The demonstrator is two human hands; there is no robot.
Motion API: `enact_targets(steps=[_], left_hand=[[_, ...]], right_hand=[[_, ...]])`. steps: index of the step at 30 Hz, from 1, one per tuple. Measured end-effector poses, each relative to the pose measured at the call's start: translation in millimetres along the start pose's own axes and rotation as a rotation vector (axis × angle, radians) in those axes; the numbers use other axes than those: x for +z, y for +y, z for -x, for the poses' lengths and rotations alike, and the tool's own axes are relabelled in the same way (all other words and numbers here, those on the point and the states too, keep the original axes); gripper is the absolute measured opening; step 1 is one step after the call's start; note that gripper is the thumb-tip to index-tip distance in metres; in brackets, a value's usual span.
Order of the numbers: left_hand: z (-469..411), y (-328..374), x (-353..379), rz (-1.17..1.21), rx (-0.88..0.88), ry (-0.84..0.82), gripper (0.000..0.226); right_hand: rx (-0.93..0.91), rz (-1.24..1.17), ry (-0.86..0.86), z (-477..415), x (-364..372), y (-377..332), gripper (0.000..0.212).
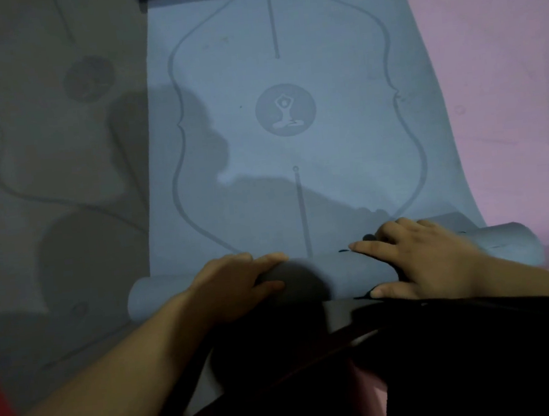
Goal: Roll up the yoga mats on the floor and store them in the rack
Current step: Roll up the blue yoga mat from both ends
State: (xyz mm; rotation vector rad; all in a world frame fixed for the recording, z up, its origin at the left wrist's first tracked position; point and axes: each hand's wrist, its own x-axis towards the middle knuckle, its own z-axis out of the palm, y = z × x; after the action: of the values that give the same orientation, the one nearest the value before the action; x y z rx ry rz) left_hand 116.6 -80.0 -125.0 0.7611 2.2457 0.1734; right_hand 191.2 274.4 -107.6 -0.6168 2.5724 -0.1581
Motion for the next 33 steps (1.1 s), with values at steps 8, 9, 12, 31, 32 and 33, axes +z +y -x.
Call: enact_targets(steps=[8, 9, 12, 31, 32, 33], left_hand=[[9.9, 16.6, 25.8, -0.055, -0.163, 0.418, 0.062], [11.6, 16.6, 30.2, -0.09, -0.145, 0.453, 0.06], [12.9, 11.5, 29.2, -0.161, -0.109, 0.387, 0.076], [0.8, 20.3, 22.4, -0.196, -0.168, 0.468, 0.076], [-0.1, 18.9, 24.8, -0.213, -0.16, 0.46, 0.078], [-2.1, 17.4, 23.6, -0.206, -0.162, 0.458, 0.079]], right_hand=[[0.032, -0.225, -0.209, -23.5, -13.5, 17.6, 0.074], [0.022, -0.237, -0.217, -24.2, -13.6, 18.7, 0.074], [0.027, -0.246, -0.217, -23.8, -14.8, 18.0, 0.076], [0.097, -0.246, -0.16, -36.4, -12.6, 23.8, 0.075], [0.093, -0.245, -0.156, -36.4, -13.2, 23.4, 0.075], [0.103, -0.243, -0.155, -36.1, -13.7, 23.1, 0.075]])
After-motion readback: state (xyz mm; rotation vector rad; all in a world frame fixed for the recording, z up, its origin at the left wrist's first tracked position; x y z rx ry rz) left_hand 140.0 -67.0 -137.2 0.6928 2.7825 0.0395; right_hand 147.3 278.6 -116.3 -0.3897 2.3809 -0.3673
